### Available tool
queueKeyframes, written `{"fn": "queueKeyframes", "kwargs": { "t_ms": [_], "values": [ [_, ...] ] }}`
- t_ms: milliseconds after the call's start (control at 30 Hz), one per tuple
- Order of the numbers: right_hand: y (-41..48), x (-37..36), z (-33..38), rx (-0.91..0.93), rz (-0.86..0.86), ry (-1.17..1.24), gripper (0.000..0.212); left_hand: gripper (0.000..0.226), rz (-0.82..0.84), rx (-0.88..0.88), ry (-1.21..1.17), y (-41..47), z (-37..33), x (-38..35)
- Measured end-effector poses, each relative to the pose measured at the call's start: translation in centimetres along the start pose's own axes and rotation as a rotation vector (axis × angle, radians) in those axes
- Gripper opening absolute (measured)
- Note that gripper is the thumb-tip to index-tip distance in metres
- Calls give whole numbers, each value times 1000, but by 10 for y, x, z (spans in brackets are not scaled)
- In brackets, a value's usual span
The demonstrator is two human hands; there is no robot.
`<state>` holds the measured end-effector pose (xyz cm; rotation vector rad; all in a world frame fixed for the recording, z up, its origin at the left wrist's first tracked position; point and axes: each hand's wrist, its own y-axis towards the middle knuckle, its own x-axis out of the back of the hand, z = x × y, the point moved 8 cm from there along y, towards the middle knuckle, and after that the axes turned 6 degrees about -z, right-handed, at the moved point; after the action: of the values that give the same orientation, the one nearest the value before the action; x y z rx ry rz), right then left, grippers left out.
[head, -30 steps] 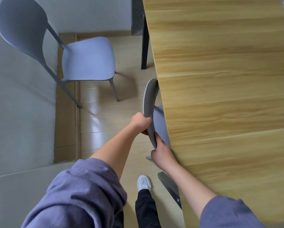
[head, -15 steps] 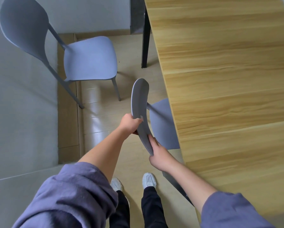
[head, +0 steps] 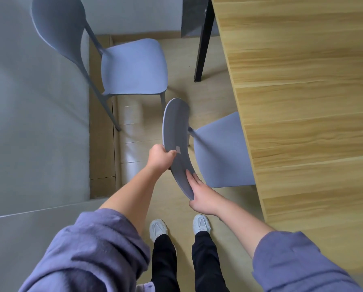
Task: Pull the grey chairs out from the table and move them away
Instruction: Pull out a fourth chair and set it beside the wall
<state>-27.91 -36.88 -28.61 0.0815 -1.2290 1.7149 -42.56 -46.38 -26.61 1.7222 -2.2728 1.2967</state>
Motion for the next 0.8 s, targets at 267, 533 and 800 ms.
{"fn": "queueKeyframes", "kwargs": {
  "t_ms": [267, 533, 800],
  "values": [
    [6, -23, 41, 19, 32, -9, 93, 19, -74, -17, 64, 3, 19, 46],
    [14, -43, 85, 68, 44, -6, 93, 19, -115, -31, 165, 6, 32, 91],
    [21, -59, 132, 100, 26, 4, 94, 19, -146, -45, 277, 11, 40, 133]
  ]
}}
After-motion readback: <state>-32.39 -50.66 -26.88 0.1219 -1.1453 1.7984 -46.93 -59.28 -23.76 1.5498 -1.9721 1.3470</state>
